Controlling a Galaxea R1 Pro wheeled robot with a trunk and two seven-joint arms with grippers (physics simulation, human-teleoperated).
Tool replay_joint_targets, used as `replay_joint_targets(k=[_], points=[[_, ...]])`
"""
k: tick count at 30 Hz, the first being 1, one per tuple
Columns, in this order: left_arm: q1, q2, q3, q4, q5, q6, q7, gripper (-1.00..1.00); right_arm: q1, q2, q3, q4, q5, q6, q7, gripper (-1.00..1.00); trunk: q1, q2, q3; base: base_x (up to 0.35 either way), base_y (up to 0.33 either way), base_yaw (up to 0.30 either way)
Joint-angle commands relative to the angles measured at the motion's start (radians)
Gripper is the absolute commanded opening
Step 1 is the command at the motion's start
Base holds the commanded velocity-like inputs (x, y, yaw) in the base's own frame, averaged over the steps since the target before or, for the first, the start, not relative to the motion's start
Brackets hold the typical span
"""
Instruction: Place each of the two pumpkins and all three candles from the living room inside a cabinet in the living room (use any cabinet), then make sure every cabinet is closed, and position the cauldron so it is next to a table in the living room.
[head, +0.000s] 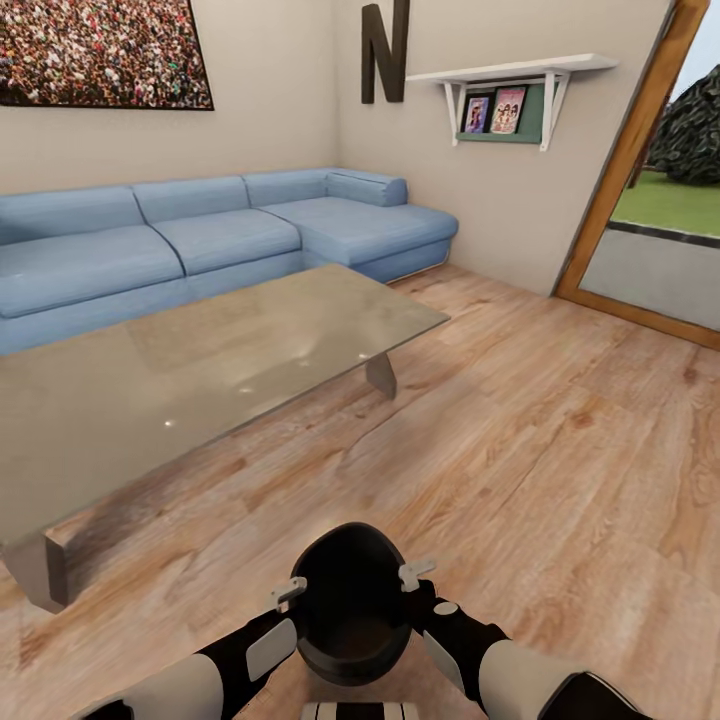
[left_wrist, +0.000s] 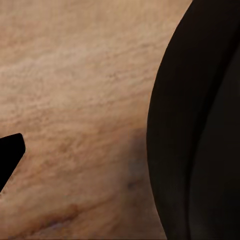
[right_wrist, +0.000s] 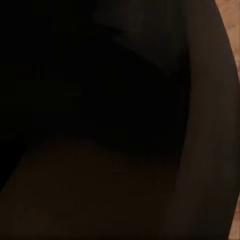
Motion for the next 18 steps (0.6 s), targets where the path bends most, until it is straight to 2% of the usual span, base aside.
replay_joint_targets(k=[1,18], points=[[0.000,0.000,0.000,0.000,0.000,0.000,0.000,1.00,0.000,0.000,0.004,0.000,0.000,0.000,0.004,1.00,0.000,0.000,0.000,0.035,0.273,0.000],[0.000,-0.001,0.000,0.000,0.000,0.000,0.000,1.00,0.000,0.000,0.004,0.000,0.000,0.000,0.004,1.00,0.000,0.000,0.000,0.089,0.273,0.000]])
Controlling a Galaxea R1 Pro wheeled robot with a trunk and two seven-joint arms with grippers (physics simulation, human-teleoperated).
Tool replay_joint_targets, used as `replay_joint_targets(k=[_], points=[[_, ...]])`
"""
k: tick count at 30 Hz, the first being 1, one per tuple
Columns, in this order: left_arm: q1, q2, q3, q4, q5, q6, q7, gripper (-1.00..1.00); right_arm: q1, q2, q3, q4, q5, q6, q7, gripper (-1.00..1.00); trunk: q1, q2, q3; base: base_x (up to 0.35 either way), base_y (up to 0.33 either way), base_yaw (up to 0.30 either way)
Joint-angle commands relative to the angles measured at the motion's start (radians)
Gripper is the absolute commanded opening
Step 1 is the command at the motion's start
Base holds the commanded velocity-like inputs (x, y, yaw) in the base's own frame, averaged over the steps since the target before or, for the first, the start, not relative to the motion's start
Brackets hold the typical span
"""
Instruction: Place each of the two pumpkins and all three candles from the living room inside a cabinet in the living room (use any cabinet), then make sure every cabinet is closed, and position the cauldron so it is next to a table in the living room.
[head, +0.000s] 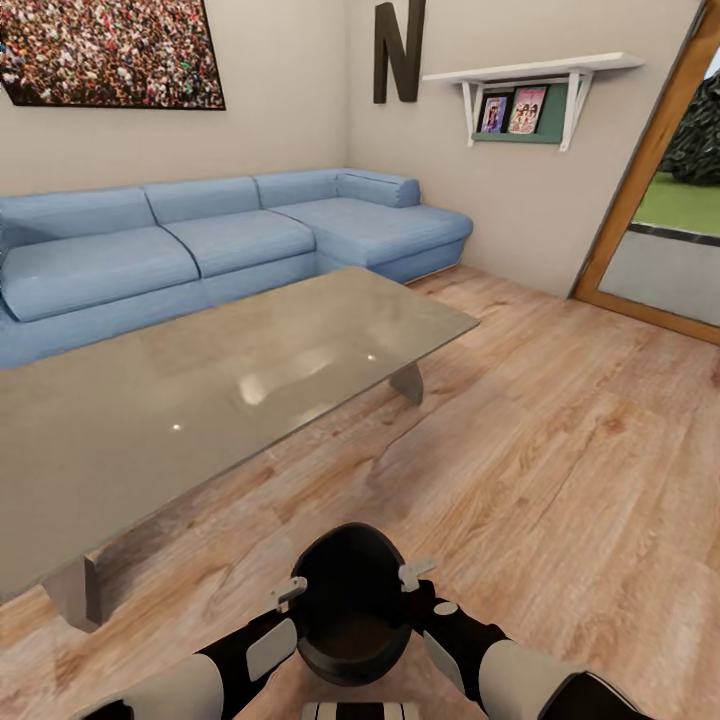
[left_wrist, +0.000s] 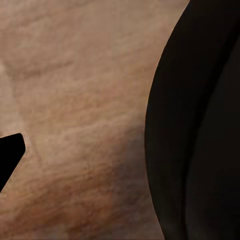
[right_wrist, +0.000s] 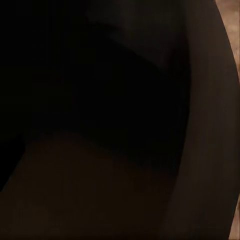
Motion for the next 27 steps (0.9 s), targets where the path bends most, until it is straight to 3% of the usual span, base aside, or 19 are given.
replay_joint_targets(k=[1,22,27], points=[[0.000,0.000,0.000,0.000,0.000,0.000,0.000,1.00,0.000,0.000,0.001,-0.001,0.000,0.000,0.003,1.00,0.000,0.000,0.000,0.100,0.274,0.000],[0.000,0.001,0.000,0.001,0.000,0.000,0.000,1.00,0.000,0.002,0.001,-0.001,0.000,0.000,0.003,1.00,0.000,0.000,0.000,0.100,0.273,0.000],[0.003,0.012,0.007,-0.011,-0.008,0.011,0.010,1.00,-0.005,-0.010,-0.014,-0.011,-0.011,0.011,0.012,1.00,0.000,0.000,0.000,0.036,0.088,0.000]])
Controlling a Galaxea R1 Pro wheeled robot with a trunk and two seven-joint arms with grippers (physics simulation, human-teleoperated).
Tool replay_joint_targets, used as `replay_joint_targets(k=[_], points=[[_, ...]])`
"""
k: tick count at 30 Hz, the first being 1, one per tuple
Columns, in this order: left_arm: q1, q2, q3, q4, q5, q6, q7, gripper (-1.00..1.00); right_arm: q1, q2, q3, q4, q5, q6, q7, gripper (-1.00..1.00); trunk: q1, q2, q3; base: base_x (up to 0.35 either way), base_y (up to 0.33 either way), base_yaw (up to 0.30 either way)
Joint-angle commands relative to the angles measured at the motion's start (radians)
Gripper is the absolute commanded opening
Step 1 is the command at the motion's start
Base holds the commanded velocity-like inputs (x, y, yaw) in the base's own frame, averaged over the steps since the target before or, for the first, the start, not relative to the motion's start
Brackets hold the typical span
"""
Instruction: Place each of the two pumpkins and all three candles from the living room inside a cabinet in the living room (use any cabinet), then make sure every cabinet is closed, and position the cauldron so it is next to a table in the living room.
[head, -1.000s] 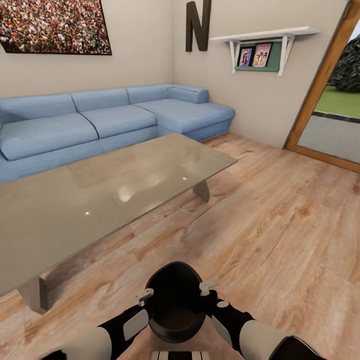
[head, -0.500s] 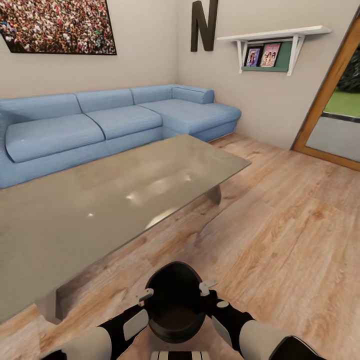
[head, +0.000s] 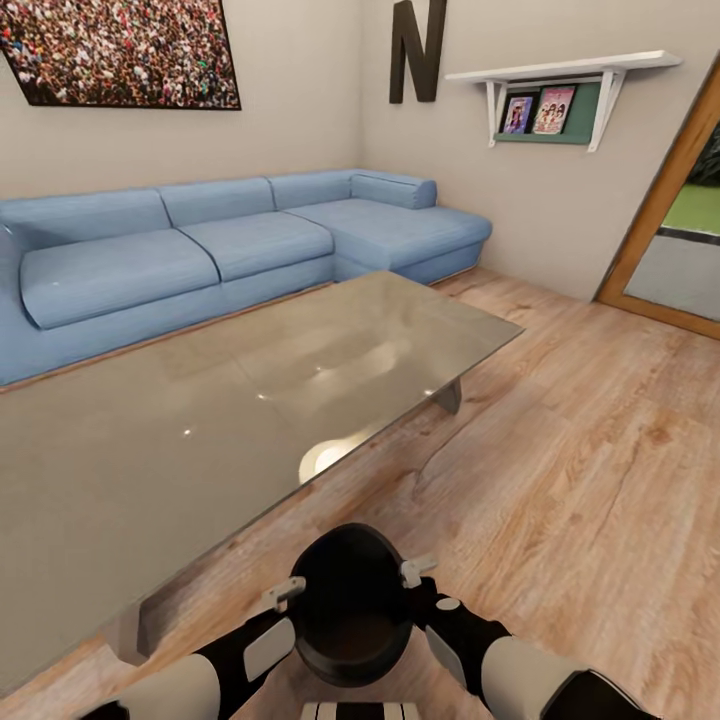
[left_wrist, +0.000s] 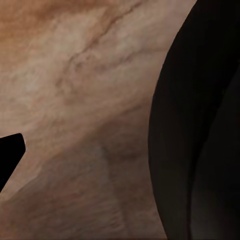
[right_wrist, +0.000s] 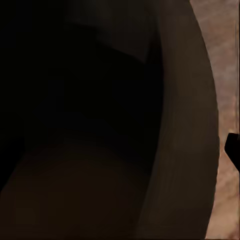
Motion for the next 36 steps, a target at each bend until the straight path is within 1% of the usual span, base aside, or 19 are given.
replay_joint_targets(k=[1,3,4,6,10,13,16,20,26,27,36], points=[[0.004,0.006,-0.004,-0.005,-0.006,0.006,0.006,1.00,-0.002,-0.006,-0.006,-0.006,-0.006,0.006,0.006,1.00,0.000,0.000,0.000,0.000,0.000,0.000],[0.008,0.007,-0.007,-0.021,-0.023,0.004,0.016,1.00,-0.004,-0.017,-0.017,-0.017,-0.017,0.017,0.017,1.00,0.000,0.000,0.000,0.000,0.000,0.000],[0.011,0.004,-0.011,-0.027,-0.021,-0.002,0.019,1.00,-0.007,-0.023,-0.011,-0.023,-0.023,0.023,0.023,1.00,0.000,0.000,0.000,0.000,0.000,0.000],[0.013,0.002,-0.013,-0.017,-0.009,-0.009,0.015,1.00,-0.009,-0.011,0.000,-0.022,-0.011,0.022,0.011,1.00,0.000,0.000,0.000,0.000,0.000,0.000],[0.014,0.002,-0.012,-0.011,0.002,-0.011,-0.007,1.00,-0.010,0.012,0.023,0.000,0.011,0.000,-0.011,1.00,0.000,0.000,0.000,0.000,0.000,0.000],[0.014,0.002,-0.011,-0.009,0.010,-0.011,-0.010,1.00,-0.010,0.013,0.029,0.017,0.028,-0.017,-0.023,1.00,0.000,0.000,0.000,0.000,0.000,0.000],[0.014,0.002,-0.010,-0.009,0.018,-0.011,-0.011,1.00,-0.010,0.013,0.030,0.034,0.031,-0.034,-0.023,1.00,0.000,0.000,0.000,0.000,0.000,0.000],[0.014,0.002,-0.010,0.007,0.021,-0.009,-0.011,1.00,-0.010,0.013,0.030,0.056,0.031,-0.056,-0.023,1.00,-0.002,0.001,0.015,0.000,0.000,0.000],[0.014,0.001,-0.010,0.039,0.020,-0.004,-0.011,1.00,-0.010,0.013,0.030,0.060,0.030,-0.057,-0.023,1.00,-0.004,0.002,0.039,0.000,0.000,0.000],[0.014,0.001,-0.010,0.100,0.019,-0.003,-0.011,1.00,-0.010,0.013,0.030,0.060,0.030,-0.057,-0.023,1.00,-0.005,0.003,0.042,0.000,0.000,0.000],[0.014,-0.002,-0.010,0.087,0.019,-0.001,-0.009,1.00,-0.010,0.013,0.028,0.060,0.029,-0.057,-0.023,1.00,-0.009,0.005,0.077,0.000,0.000,0.000]])
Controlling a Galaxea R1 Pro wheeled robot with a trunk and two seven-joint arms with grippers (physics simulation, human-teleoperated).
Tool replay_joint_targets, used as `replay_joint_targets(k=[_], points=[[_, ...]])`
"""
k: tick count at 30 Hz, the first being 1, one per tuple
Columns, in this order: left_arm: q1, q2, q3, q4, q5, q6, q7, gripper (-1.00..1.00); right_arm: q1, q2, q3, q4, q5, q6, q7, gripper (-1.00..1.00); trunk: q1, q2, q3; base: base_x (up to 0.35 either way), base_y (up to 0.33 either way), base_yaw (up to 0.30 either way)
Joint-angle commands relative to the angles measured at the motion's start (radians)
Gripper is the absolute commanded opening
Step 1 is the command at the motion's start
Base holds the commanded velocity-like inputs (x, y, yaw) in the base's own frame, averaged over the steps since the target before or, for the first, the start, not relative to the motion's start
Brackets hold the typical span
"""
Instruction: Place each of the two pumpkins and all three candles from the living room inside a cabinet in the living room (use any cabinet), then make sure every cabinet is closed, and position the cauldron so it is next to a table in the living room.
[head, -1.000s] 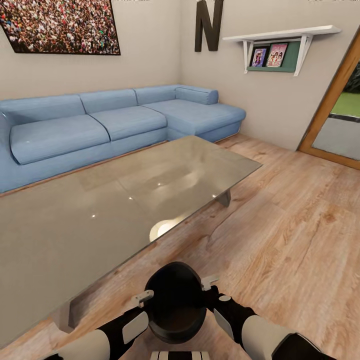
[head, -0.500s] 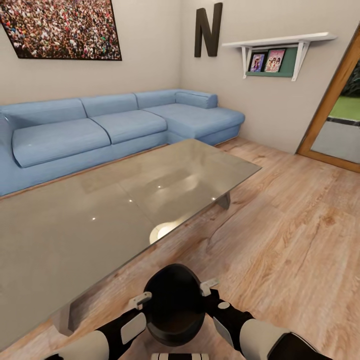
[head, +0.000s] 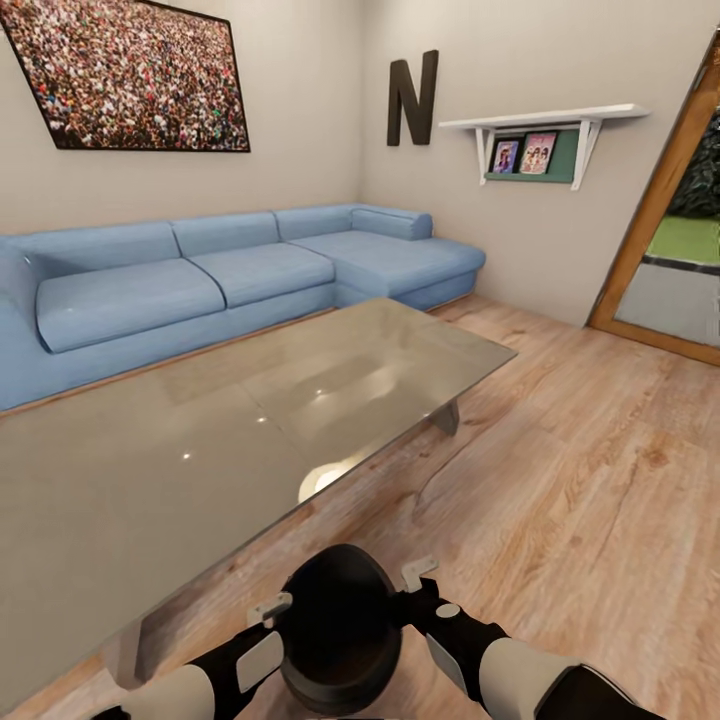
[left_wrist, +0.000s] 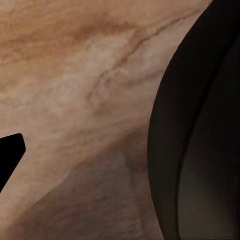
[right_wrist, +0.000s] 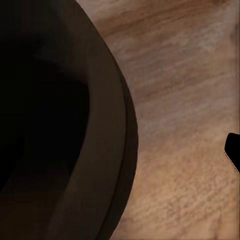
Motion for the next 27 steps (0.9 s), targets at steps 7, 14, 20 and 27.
replay_joint_targets(k=[7,14,20,27], points=[[0.000,-0.001,0.000,-0.011,-0.003,0.001,0.004,1.00,0.000,0.000,0.000,0.000,-0.001,0.000,-0.001,1.00,-0.003,0.002,0.027,0.000,0.000,0.000],[0.000,-0.002,0.000,-0.056,-0.004,0.002,0.006,1.00,0.000,0.000,0.000,0.000,-0.001,0.000,0.000,1.00,-0.006,0.003,0.054,0.000,0.000,0.000],[0.000,-0.001,-0.001,-0.090,-0.006,0.005,0.008,1.00,0.000,0.000,0.000,0.000,-0.001,0.000,0.000,1.00,-0.015,0.017,0.076,0.000,0.000,0.000],[0.000,-0.003,-0.002,-0.095,-0.006,0.005,0.009,1.00,0.000,0.000,0.000,0.000,-0.001,0.000,0.000,1.00,-0.042,0.066,0.098,0.000,0.000,0.000]])
